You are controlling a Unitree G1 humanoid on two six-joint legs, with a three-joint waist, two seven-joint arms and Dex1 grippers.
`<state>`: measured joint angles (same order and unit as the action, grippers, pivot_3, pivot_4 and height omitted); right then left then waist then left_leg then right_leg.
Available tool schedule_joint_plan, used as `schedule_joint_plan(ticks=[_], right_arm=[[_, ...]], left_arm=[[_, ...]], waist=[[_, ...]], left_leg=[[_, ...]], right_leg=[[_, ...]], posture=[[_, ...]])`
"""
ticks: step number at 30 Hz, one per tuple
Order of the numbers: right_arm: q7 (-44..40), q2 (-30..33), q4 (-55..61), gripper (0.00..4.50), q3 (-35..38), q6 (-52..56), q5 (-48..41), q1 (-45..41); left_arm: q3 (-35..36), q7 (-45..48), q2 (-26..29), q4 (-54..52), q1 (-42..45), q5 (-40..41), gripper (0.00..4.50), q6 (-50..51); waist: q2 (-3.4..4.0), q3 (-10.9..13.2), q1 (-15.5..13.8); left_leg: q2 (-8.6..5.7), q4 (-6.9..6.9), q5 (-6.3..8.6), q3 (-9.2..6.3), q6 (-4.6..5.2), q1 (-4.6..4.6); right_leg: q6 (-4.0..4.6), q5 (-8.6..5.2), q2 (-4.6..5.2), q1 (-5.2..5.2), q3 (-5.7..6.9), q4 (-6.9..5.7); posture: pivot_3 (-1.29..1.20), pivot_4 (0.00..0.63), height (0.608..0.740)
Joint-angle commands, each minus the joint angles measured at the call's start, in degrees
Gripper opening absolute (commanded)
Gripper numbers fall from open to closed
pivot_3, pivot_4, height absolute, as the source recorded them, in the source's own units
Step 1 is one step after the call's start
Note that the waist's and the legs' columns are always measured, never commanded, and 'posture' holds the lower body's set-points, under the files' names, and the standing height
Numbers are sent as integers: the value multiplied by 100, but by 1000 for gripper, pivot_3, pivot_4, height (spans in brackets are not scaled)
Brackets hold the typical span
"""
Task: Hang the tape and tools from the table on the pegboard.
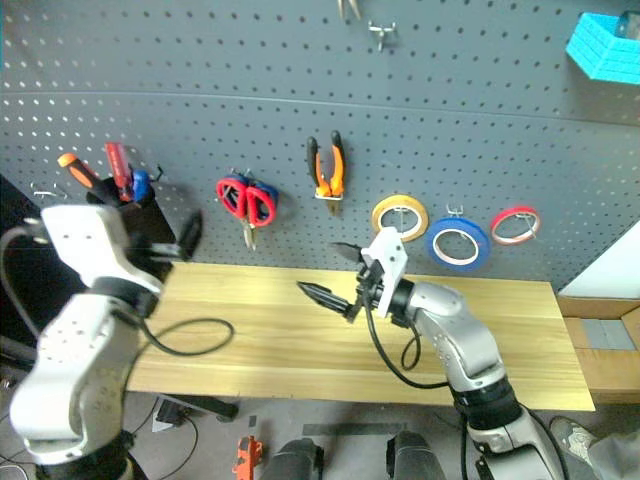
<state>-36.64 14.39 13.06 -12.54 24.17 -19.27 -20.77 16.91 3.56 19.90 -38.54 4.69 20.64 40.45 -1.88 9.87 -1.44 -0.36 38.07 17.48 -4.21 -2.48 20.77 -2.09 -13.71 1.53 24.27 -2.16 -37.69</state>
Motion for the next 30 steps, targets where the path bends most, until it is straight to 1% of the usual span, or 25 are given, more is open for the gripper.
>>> schedule_joint_plan(ticks=[1, 4, 5, 7, 11, 15, 17, 18, 20, 22, 24, 27, 30], right_arm=[[597, 194, 116, 4500, 105, -93, 598, 347], [1278, 260, -159, 4500, 139, -109, 1214, 759], [1410, 252, -227, 4500, 181, -101, 1312, 821], [1774, 217, -492, 4500, 277, -219, 1573, 929], [2279, 205, -1153, 4500, 539, -447, 1854, 1168], [2613, 265, -1606, 4500, 966, -457, 1902, 1364], [2676, 332, -1721, 4500, 1101, -501, 1921, 1487], [2697, 349, -1730, 4500, 1148, -515, 1931, 1540], [2725, 337, -1751, 4500, 1250, -527, 1896, 1618], [2769, 315, -1758, 4500, 1285, -556, 1935, 1690], [2782, 204, -1666, 4500, 1272, -510, 1901, 1747], [2657, 124, -1619, 4500, 1183, -471, 1856, 1747], [2482, 72, -1417, 4500, 1069, -371, 1821, 1732]], left_arm=[[-525, 120, -223, 259, -469, -328, 4444, -526], [-934, 317, -415, 1392, -774, -711, 4444, -1330], [-1031, 355, -449, 1592, -797, -810, 4444, -1518], [-1154, 350, -556, 2049, -716, -966, 4444, -1847], [-1150, 399, -751, 2609, -553, -997, 4444, -2255], [-1268, 504, -803, 2960, -687, -1091, 4444, -2494], [-1305, 518, -825, 3026, -773, -1158, 4444, -2559], [-1306, 501, -855, 3011, -813, -1161, 4444, -2557], [-1299, 438, -942, 2969, -890, -1166, 4444, -2543], [-1311, 377, -1016, 2896, -985, -1214, 4444, -2533], [-1280, 311, -1125, 2686, -1146, -1189, 4444, -2456], [-1287, 57, -1379, 2325, -1478, -1195, 4444, -2241], [-1235, -191, -1652, 1897, -1832, -1076, 4444, -1781]], waist=[[-3, -22, 10], [15, -119, 15], [18, -159, 22], [16, -207, 36], [7, -376, 93], [40, -526, 218], [56, -562, 324], [62, -590, 360], [64, -615, 468], [63, -642, 536], [67, -684, 641], [72, -719, 710], [80, -741, 709]], left_leg=[[1, 1, -1, 3, -1, -5], [2, 1, -9, 17, -12, -8], [4, 1, -9, 24, -12, -15], [4, 1, -9, 38, -11, -24], [4, 6, -11, 55, -7, -29], [4, 4, -9, 68, -4, -44], [5, -4, -6, 73, 2, -98], [6, -4, -2, 73, 8, -106], [9, -3, 0, 79, 12, -112], [12, -2, -1, 84, 12, -110], [15, -1, -1, 88, 12, -111], [16, -1, -1, 95, 12, -118], [15, 0, -1, 97, 12, -126]], right_leg=[[0, 0, -13, -4, -3, -1], [3, 1, -23, -5, -2, -5], [4, 1, -26, -11, -4, -6], [4, 1, -27, -18, -9, -6], [3, 1, -29, -23, -19, -5], [3, 1, -30, -33, -31, -4], [1, 0, -32, -88, -35, 7], [-1, -2, -35, -100, -35, 12], [-5, -5, -39, -111, -42, 14], [-31, -20, -43, -112, -48, 12], [-31, -20, -46, -114, -54, 5], [-33, -21, -48, -115, -66, 1], [-37, -22, -48, -121, -70, 2]], posture=[[75, 100, 740], [24, 67, 740], [24, 67, 740], [-3, 47, 740], [-46, 24, 740], [-105, 12, 740], [-120, 6, 740], [-122, 6, 740], [-124, 7, 740], [-120, 1, 740], [-114, 0, 740], [-111, 0, 740], [-108, 3, 740]])
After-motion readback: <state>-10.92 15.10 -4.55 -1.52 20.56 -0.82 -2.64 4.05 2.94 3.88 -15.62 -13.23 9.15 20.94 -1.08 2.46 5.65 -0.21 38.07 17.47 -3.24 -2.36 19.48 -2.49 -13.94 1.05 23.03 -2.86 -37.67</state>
